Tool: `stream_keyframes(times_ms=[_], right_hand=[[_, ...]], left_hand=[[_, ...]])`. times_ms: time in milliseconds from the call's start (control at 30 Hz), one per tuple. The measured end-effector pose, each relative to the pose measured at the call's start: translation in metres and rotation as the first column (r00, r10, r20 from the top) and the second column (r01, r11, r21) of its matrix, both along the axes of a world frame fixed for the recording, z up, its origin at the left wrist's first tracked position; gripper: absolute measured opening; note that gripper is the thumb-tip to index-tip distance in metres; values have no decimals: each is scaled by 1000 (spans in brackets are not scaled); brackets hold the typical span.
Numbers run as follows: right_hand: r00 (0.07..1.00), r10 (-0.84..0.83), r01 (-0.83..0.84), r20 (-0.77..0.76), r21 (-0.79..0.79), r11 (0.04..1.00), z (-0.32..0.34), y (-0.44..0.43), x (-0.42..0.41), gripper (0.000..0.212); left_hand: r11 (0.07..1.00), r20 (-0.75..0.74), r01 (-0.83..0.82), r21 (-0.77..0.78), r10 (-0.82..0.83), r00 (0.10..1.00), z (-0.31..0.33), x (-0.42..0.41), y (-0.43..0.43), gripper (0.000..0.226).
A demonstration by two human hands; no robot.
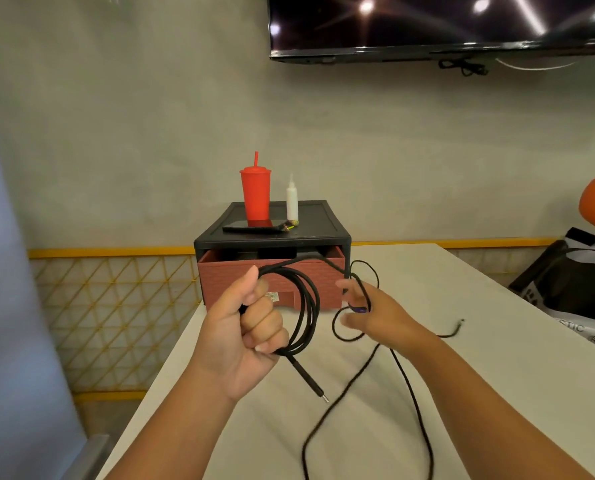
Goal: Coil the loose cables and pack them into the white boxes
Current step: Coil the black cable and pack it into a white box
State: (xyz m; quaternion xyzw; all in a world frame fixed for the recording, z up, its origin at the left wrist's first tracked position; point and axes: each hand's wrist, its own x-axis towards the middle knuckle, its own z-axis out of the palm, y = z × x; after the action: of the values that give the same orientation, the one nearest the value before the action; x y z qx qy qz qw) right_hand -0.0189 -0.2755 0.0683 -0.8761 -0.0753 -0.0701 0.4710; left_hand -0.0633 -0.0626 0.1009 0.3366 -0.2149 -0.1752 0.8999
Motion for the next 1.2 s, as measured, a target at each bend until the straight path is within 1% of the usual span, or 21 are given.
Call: stream_keyframes(times_ms=[67, 133, 167, 233, 267, 300, 367, 433, 533, 567, 633, 700, 767, 833, 900, 933, 1000, 1033, 1100, 1133, 1200], right_hand=[[990, 84, -99, 114, 135, 986, 10, 9, -15, 61], [955, 117, -178, 273, 212, 961, 28, 25, -33, 58], [925, 133, -203, 356, 168, 965, 35, 32, -38, 55], [863, 210, -205, 461, -61, 977, 42, 44, -43, 50], [847, 253, -212, 469, -138, 967, 40, 49, -43, 47], [850, 265, -221, 456, -149, 964, 38, 53, -42, 42], [872, 201, -216, 445, -19, 976, 31, 59, -40, 29], [870, 74, -141, 487, 102, 985, 24, 62, -38, 23], [871, -55, -50, 488, 201, 978, 22, 59, -38, 40], [869, -56, -41, 492, 185, 982, 23, 58, -39, 43], [866, -6, -48, 501, 95, 994, 24, 56, -41, 39], [867, 74, -102, 493, 29, 994, 25, 55, -42, 36], [866, 129, -159, 484, 21, 987, 25, 57, -40, 39], [871, 172, -224, 461, 60, 973, 24, 58, -41, 37], [876, 192, -283, 442, 151, 947, 23, 56, -39, 35], [881, 177, -290, 439, 205, 935, 21, 54, -37, 39], [899, 105, -236, 425, 267, 934, 11, 46, -34, 49], [914, 66, -183, 401, 260, 948, 4, 41, -34, 47], [952, 6, -80, 305, 231, 970, -14, 37, -38, 28], [968, -10, -46, 249, 219, 975, -21, 37, -41, 21], [982, -18, -5, 187, 124, 992, -30, 40, -48, 24]], left_hand=[[1000, -46, -5, 16, 6, 999, -3, 1, -1, 50], [998, -85, -42, 40, 46, 995, -5, 0, -7, 44], [996, -101, -71, 58, 77, 992, -5, -1, -10, 41], [988, -117, -119, 98, 130, 984, -4, -3, -17, 39], [986, -115, -129, 106, 141, 983, -3, -4, -19, 39], [984, -110, -136, 113, 148, 983, -3, -5, -21, 39], [978, -90, -143, 151, 158, 983, -3, -9, -26, 41], [960, -30, -164, 229, 175, 984, -6, -12, -31, 44], [910, 89, -205, 360, 186, 979, -8, -12, -33, 40], [900, 103, -196, 388, 169, 980, -7, -12, -31, 35], [896, 109, -141, 420, 104, 989, -5, -11, -26, 25], [893, 98, -91, 440, 53, 994, -4, -11, -21, 21], [898, 66, -39, 438, 11, 998, -3, -11, -17, 18], [915, 21, 3, 404, -13, 1000, -3, -11, -16, 25], [948, -57, 22, 317, -4, 998, -4, -12, -18, 30], [971, -104, 18, 240, 7, 995, -4, -11, -19, 32], [998, -165, -16, 54, 24, 986, -2, -7, -17, 36], [999, -170, -34, -34, 28, 985, 0, -4, -13, 32], [985, -170, -76, -156, 49, 984, 4, 2, -5, 26], [978, -178, -109, -180, 76, 981, 6, 3, -3, 22], [969, -188, -195, -154, 165, 968, 5, 4, -3, 31]])
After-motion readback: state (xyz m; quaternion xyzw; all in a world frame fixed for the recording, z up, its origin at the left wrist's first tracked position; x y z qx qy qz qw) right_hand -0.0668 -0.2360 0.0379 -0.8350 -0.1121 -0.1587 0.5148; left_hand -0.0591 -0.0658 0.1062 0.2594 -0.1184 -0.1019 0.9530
